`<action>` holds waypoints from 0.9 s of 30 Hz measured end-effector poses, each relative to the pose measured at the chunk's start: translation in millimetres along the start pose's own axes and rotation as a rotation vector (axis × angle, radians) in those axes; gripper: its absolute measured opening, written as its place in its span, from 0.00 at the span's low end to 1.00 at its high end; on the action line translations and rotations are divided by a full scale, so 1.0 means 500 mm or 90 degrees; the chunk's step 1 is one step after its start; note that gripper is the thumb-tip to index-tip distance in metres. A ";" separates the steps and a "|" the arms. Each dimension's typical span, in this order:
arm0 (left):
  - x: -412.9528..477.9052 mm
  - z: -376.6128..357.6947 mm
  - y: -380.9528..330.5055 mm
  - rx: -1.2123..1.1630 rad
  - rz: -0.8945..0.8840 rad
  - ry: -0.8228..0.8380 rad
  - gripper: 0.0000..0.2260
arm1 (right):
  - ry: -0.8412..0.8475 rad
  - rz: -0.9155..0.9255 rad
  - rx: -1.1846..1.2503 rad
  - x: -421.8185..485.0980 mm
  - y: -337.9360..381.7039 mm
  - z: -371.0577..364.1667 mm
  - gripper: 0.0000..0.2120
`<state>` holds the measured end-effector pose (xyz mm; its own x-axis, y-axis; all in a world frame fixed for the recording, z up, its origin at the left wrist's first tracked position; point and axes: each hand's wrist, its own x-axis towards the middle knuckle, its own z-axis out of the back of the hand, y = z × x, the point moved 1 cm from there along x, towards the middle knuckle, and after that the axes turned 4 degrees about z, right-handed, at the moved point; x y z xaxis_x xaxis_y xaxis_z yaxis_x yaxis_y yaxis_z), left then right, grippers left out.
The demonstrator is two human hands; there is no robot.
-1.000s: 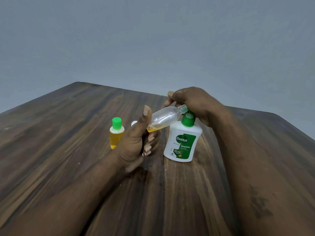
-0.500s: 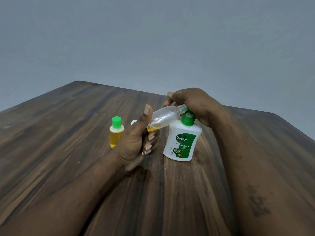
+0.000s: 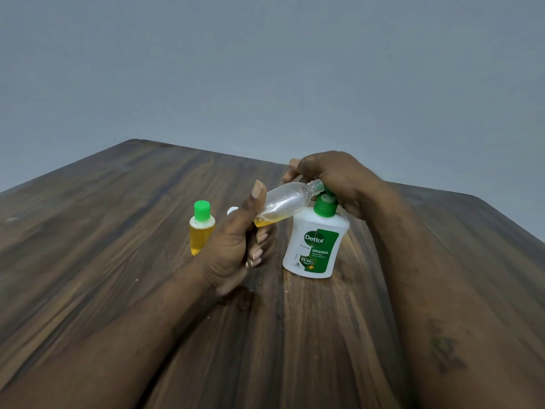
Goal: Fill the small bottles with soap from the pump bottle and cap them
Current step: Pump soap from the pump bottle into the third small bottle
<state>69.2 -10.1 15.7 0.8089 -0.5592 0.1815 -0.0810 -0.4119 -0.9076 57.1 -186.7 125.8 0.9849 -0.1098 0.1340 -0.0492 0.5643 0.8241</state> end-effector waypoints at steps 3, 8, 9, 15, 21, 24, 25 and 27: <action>0.000 -0.005 -0.003 0.012 0.005 -0.020 0.23 | -0.022 0.067 -0.039 -0.004 0.018 0.010 0.15; 0.002 0.001 -0.001 0.015 0.013 -0.029 0.21 | 0.010 0.055 -0.038 0.000 0.010 0.004 0.13; -0.001 0.000 -0.003 0.021 0.012 -0.029 0.21 | 0.020 0.024 -0.017 0.001 0.002 -0.001 0.13; -0.004 -0.008 -0.005 0.025 0.010 -0.025 0.19 | 0.022 0.001 -0.003 0.007 -0.008 -0.001 0.13; 0.000 -0.005 -0.002 0.012 0.021 -0.018 0.18 | -0.017 0.079 -0.039 0.002 0.017 0.008 0.13; 0.002 0.001 0.000 0.004 0.032 -0.017 0.16 | 0.011 0.017 -0.029 0.000 0.004 -0.003 0.13; 0.000 -0.002 -0.002 -0.001 0.033 -0.014 0.15 | 0.015 -0.019 0.004 -0.001 -0.002 -0.006 0.15; -0.004 -0.006 -0.006 0.003 0.029 -0.015 0.15 | 0.021 -0.047 0.035 -0.002 -0.008 -0.009 0.16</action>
<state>66.1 -10.3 19.3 0.8178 -0.5604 0.1310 -0.1158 -0.3832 -0.9164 56.9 -185.2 119.7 0.9910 -0.1222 0.0544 0.0155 0.5091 0.8606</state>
